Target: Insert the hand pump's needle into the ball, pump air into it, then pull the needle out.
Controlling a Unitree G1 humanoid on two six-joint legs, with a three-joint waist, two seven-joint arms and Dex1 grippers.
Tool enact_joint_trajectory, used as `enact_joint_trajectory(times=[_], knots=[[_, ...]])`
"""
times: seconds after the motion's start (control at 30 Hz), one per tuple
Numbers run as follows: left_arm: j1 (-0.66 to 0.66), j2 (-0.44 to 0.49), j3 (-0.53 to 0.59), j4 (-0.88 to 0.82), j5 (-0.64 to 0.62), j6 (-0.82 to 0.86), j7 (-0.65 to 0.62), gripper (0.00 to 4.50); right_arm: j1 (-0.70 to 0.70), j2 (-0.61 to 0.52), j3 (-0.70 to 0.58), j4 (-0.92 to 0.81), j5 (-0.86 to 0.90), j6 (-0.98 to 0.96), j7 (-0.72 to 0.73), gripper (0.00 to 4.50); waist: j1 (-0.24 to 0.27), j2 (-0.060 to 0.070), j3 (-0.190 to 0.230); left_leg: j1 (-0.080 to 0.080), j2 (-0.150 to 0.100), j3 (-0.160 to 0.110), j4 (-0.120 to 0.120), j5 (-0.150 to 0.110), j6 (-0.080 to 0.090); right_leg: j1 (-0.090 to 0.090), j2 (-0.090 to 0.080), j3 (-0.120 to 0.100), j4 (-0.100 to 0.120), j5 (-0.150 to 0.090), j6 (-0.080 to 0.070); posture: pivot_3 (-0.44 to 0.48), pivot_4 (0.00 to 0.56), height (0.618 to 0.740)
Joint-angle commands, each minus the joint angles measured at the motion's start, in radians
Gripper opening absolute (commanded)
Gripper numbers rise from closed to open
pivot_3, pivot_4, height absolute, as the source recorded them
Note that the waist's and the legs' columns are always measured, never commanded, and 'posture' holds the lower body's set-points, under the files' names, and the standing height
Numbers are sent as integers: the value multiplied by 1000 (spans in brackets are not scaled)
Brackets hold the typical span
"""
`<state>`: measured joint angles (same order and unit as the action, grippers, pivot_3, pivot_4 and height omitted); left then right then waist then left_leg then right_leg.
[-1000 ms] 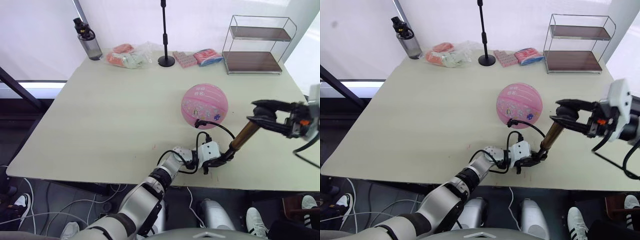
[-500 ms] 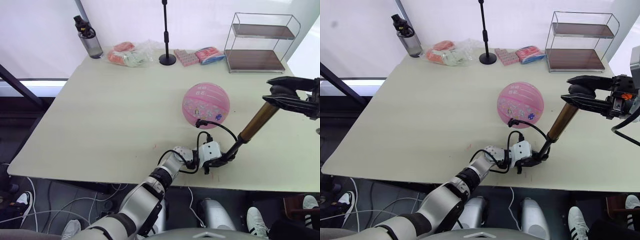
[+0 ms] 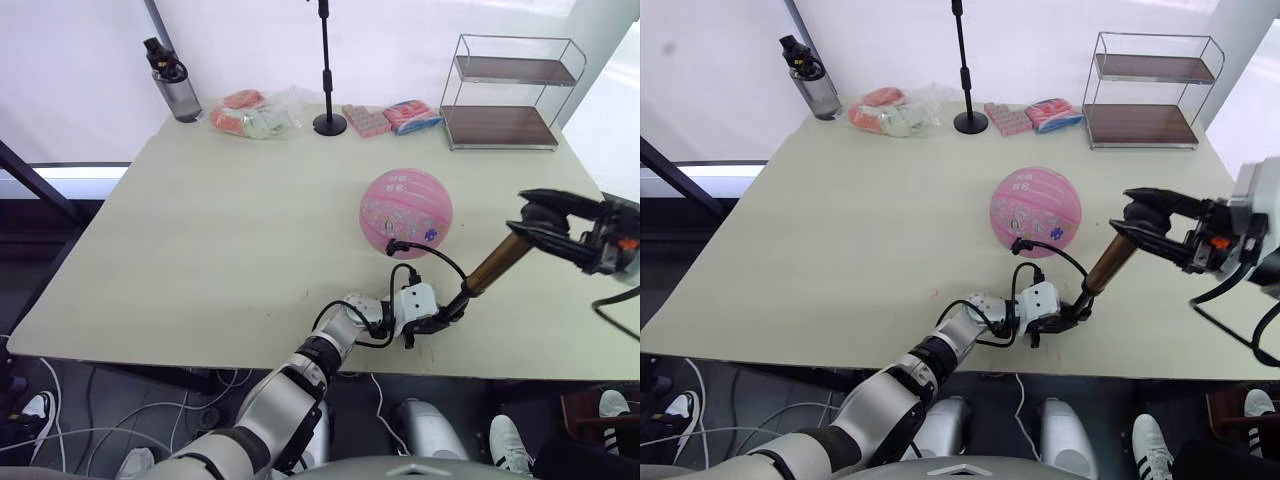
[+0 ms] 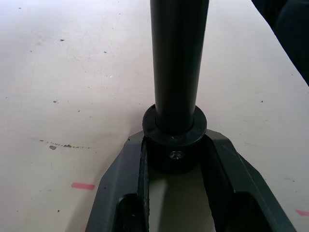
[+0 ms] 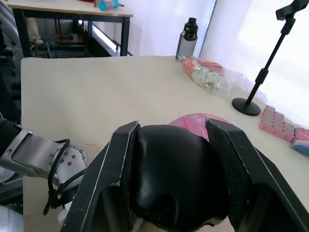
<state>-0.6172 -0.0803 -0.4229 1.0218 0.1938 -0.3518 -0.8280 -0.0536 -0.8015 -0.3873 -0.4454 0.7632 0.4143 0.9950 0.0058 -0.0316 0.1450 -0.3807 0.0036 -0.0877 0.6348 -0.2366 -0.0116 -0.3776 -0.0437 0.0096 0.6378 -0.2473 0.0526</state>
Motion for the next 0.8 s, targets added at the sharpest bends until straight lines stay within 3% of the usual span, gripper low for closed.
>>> enact_joint_trajectory(times=[0.03, 0.47, 0.63, 0.8], knots=[[46, 25, -30, 81, 48, 53, -10, 998, 74, 57, 135, 38, -59, -10, 18, 1728, 0, -1, -1, 0, 0, 0, 0, 0, 0, 0, 0, 0, 0, 0, 0, 0, 150, 731], [42, 22, -28, 85, 46, 54, -9, 998, 135, 220, 275, 137, -169, -100, 10, 1728, -1, -3, -9, 1, 1, -1, -1, 0, 0, 0, 1, 0, 0, -1, -1, 0, 150, 731], [38, 21, -27, 87, 45, 56, -9, 998, 96, 246, 244, 110, -130, -79, -19, 1728, -1, -2, -9, 1, 1, -1, -1, 0, 0, 0, 2, 0, 0, -1, -2, 0, 150, 731], [38, 22, -25, 87, 44, 56, -9, 998, 26, 204, 138, 22, -8, -10, -54, 1728, -1, 1, -7, 1, 1, -1, -1, 0, 0, 0, 1, 0, 0, -1, -2, 0, 150, 731]])
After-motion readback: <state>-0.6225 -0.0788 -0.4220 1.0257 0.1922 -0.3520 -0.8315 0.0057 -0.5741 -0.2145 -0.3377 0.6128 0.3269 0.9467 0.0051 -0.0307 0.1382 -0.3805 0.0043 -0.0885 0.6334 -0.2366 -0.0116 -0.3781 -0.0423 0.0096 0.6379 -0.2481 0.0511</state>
